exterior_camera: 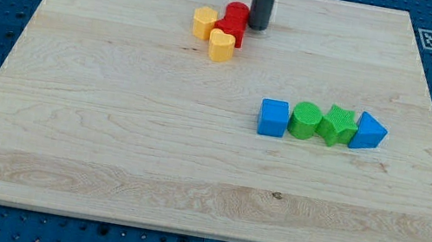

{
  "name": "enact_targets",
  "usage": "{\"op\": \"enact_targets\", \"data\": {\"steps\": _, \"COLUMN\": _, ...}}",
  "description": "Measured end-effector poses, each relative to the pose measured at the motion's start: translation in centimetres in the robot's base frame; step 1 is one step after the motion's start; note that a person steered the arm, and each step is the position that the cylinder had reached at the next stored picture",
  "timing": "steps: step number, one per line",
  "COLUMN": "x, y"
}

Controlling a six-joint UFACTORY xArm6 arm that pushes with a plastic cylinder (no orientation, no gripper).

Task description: Move the red circle closer to the red star

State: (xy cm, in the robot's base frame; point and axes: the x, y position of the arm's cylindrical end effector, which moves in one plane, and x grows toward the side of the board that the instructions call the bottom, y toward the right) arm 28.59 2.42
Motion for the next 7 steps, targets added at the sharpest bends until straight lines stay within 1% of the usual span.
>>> {"op": "enact_targets", "data": {"steps": 1, "x": 0.0, "y": -0.8}}
{"op": "enact_targets", "data": {"steps": 2, "x": -2.4, "y": -0.8}}
{"op": "enact_targets", "data": {"steps": 3, "x": -6.3, "y": -1.4}}
{"op": "enact_targets", "data": {"steps": 4, "x": -6.8, "y": -4.2}}
{"op": "enact_targets", "data": {"steps": 5, "x": -5.3, "y": -5.4}}
{"op": "enact_targets", "data": {"steps": 7, "x": -3.3, "y": -5.4}}
